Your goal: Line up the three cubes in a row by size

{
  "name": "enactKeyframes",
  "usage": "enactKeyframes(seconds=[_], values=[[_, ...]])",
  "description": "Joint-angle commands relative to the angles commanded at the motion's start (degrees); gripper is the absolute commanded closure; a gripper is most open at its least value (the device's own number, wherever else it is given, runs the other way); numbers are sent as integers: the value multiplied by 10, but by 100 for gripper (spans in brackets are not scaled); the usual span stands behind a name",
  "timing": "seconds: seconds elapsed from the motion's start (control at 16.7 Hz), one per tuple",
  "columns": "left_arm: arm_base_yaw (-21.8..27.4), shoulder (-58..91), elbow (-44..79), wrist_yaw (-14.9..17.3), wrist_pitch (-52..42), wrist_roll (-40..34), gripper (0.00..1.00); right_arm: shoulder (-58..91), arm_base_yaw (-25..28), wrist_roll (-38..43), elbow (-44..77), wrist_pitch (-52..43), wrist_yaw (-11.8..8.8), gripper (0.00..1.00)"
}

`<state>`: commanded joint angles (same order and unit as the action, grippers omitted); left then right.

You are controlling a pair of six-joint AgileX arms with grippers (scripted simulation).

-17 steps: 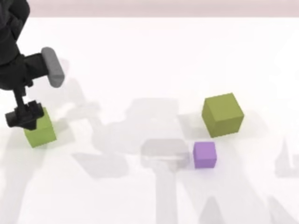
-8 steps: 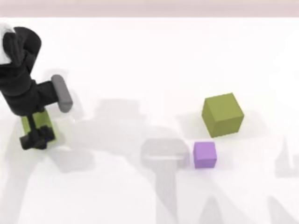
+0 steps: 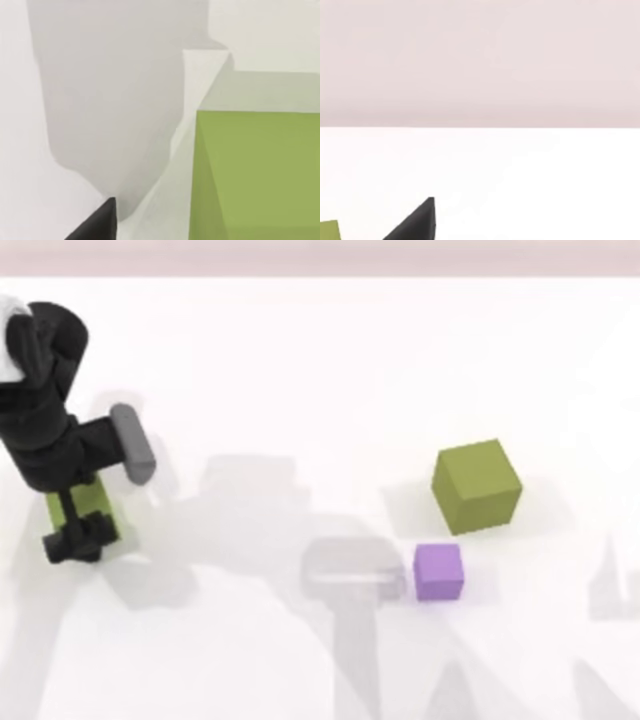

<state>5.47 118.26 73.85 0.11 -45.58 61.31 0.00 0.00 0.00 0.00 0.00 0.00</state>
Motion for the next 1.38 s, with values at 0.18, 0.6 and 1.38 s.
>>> enactKeyframes(seconds=[0.18,0.6,1.38], values=[[0,0,0,0,0,0,38,0,0,0,0,0,0,0],[0,0,0,0,0,0,90,0,0,0,0,0,0,0],[-1,-22,19,5,-36,-5,100,0,0,0,0,0,0,0]])
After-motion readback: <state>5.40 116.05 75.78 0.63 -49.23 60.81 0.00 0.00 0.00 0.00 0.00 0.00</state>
